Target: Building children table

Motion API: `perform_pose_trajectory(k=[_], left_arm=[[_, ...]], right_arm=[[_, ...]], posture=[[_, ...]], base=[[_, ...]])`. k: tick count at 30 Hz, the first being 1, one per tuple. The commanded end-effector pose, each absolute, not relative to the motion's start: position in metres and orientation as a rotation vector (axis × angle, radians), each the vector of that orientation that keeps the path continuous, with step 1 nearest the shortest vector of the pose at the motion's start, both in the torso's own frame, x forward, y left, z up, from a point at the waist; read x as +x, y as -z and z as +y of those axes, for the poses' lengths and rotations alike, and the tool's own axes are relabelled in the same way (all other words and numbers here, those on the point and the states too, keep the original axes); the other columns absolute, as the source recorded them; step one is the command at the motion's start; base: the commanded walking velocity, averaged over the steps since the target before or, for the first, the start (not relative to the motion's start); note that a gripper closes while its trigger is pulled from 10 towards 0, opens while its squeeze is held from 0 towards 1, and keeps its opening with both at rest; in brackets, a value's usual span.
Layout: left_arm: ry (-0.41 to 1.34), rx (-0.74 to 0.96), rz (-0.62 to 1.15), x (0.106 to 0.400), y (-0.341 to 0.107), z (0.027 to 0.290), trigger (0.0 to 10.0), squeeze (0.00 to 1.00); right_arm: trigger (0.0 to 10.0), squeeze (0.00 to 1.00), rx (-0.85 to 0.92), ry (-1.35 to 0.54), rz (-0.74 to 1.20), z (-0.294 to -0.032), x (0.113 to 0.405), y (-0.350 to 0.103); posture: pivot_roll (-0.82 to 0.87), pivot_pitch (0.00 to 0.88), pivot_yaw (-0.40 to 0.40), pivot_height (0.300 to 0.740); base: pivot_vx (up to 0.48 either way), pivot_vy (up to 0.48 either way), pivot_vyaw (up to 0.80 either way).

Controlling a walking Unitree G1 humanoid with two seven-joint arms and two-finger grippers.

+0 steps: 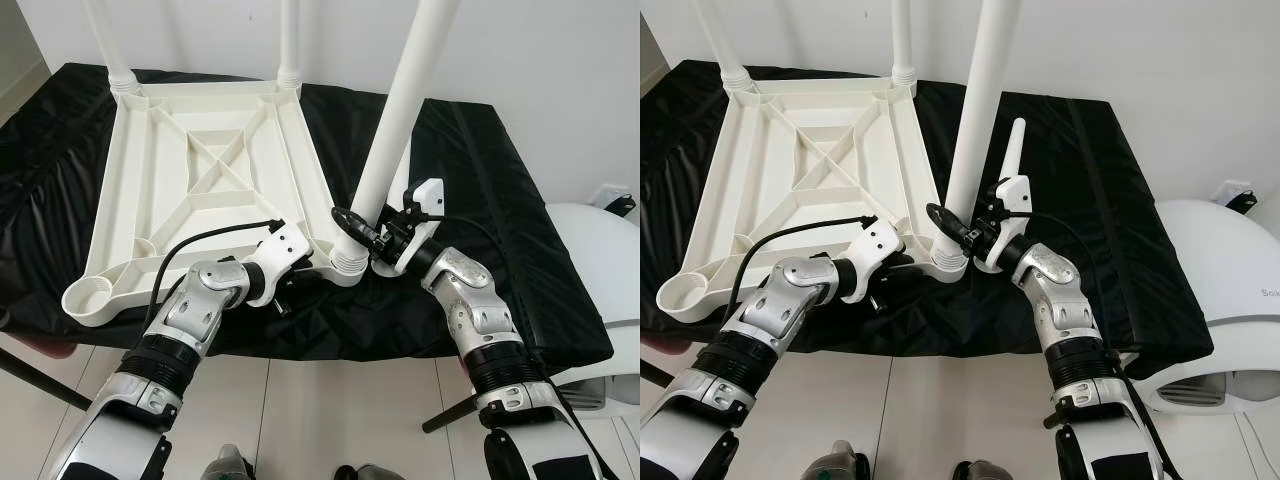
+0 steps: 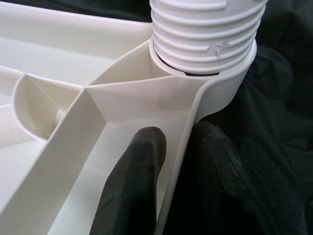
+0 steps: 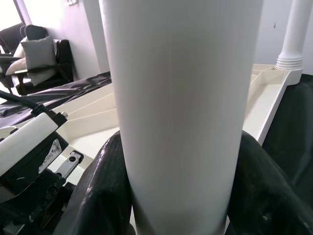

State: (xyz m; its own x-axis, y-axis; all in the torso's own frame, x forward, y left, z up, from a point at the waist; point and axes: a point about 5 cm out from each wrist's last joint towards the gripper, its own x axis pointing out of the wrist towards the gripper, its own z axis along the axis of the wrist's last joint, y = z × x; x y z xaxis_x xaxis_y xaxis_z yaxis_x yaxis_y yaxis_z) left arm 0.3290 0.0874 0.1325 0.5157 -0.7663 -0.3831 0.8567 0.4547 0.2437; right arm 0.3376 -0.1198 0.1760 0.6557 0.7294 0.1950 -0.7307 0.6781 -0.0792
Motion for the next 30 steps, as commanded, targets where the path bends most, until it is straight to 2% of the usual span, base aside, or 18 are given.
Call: perform_pose_trajectory(k=[1,21,30], left_arm=[[1.051,0.451,0.23,0.323,-0.131,0.082,10.0,0.0],[1.06,0.454,0.218,0.318,-0.137,0.08,10.0,0.0],[1.059,0.456,0.218,0.316,-0.137,0.08,10.0,0.0]], right_arm=[[10.0,0.0,-0.026,-0.836,-0.12,-0.12,0.336,-0.155],[10.0,0.0,-0.092,-0.883,-0.093,-0.113,0.339,-0.142],[10.0,0.0,-0.065,-0.919,-0.068,-0.107,0.341,-0.139]], posture=[[0.06,0.059,-0.053,0.74],[0.08,0.061,-0.054,0.74],[0.08,0.061,-0.053,0.74]], base=[[0.0,0.0,0.0],[0.0,0.0,0.0],[0.0,0.0,0.0]])
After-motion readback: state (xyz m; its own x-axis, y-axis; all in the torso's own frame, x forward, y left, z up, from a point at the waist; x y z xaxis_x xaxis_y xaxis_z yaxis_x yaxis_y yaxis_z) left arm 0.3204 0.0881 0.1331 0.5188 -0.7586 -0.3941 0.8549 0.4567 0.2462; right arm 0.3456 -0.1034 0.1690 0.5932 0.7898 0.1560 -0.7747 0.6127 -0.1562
